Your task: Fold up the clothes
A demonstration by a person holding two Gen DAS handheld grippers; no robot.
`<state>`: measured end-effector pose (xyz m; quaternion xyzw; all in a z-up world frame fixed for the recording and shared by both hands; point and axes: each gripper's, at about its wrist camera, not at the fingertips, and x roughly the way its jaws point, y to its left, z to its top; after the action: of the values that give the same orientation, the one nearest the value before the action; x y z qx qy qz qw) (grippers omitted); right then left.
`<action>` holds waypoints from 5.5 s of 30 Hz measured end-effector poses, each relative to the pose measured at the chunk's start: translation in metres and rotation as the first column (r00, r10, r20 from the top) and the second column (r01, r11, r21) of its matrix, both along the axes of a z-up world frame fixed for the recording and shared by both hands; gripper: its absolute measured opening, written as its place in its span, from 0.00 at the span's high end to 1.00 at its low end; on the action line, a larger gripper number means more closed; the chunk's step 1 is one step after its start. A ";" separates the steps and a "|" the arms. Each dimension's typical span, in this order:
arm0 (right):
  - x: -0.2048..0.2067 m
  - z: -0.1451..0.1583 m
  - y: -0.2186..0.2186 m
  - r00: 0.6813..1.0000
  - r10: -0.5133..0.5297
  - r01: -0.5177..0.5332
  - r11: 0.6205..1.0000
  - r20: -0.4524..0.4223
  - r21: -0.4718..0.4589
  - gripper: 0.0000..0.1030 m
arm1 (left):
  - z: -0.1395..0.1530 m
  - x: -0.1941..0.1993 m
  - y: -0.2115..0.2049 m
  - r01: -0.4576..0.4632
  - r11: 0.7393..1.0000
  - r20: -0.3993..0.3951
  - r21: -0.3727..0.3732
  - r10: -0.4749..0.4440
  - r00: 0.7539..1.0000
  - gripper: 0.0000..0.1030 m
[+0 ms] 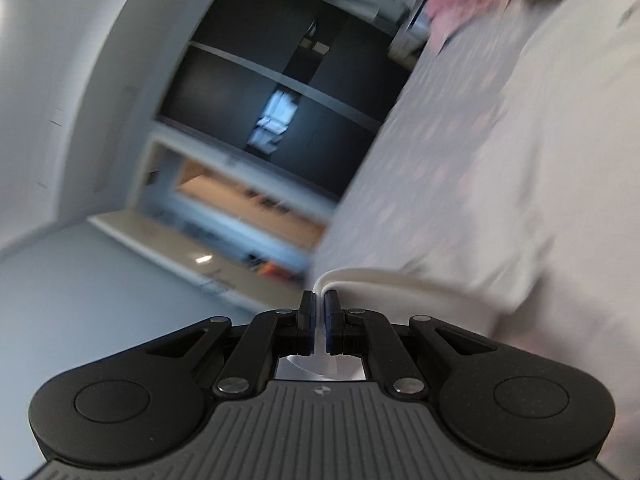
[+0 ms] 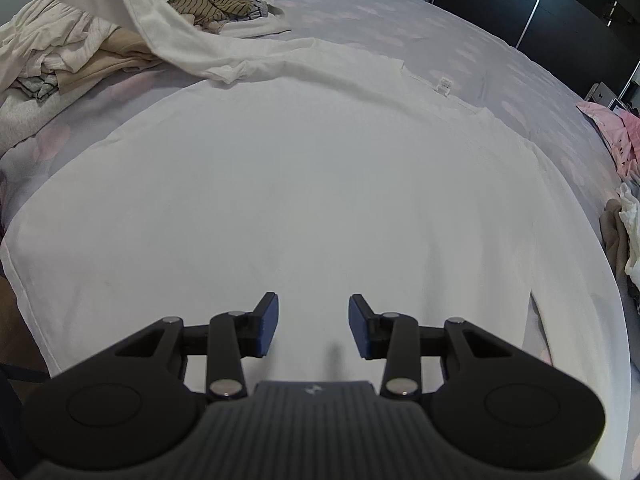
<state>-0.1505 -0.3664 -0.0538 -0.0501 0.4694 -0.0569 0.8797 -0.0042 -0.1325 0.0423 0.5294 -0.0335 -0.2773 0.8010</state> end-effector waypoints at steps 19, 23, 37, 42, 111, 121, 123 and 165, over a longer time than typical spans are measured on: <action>-0.005 0.002 0.002 1.000 -0.010 0.010 1.000 0.001 -0.005 0.59 | -0.056 -0.047 -0.013 0.266 0.963 -0.579 0.039 -0.195 0.792 0.78; -0.005 0.003 -0.001 1.000 -0.010 0.010 1.000 0.002 -0.005 0.59 | -0.045 -0.036 -0.007 0.246 0.969 -0.648 -0.006 -0.191 0.737 0.64; 0.008 0.027 -0.077 0.978 -0.205 0.205 0.979 0.048 0.002 0.59 | -0.009 0.107 -0.054 -0.121 0.982 -0.767 -0.142 -0.032 0.640 0.69; 0.019 0.029 -0.125 0.953 -0.300 0.301 0.954 0.047 -0.015 0.59 | -0.033 0.188 -0.092 -0.287 0.948 -0.838 -0.137 0.044 0.543 0.70; 0.181 -0.039 -0.370 0.756 -0.639 0.651 0.757 0.144 -0.059 0.98 | -0.119 0.345 -0.275 -0.508 0.857 -0.808 -0.084 0.240 0.538 0.99; 0.180 -0.045 -0.382 0.735 -0.665 0.676 0.736 0.134 -0.052 0.95 | -0.150 0.344 -0.277 -0.497 0.867 -0.790 0.042 0.333 0.515 0.96; 0.177 -0.042 -0.384 0.731 -0.666 0.676 0.736 0.151 -0.025 0.91 | -0.139 0.346 -0.277 -0.470 0.883 -0.793 -0.003 0.285 0.539 0.88; 0.188 -0.010 -0.255 0.898 -0.424 0.411 0.903 0.116 0.124 0.64 | -0.063 0.238 -0.186 -0.297 0.954 -0.785 -0.051 0.146 0.602 0.80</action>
<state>0.0372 -0.6212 -0.0640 0.0985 0.4084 -0.2249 0.8792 0.2340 -0.3188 -0.0211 0.2864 0.3545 -0.3714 0.8089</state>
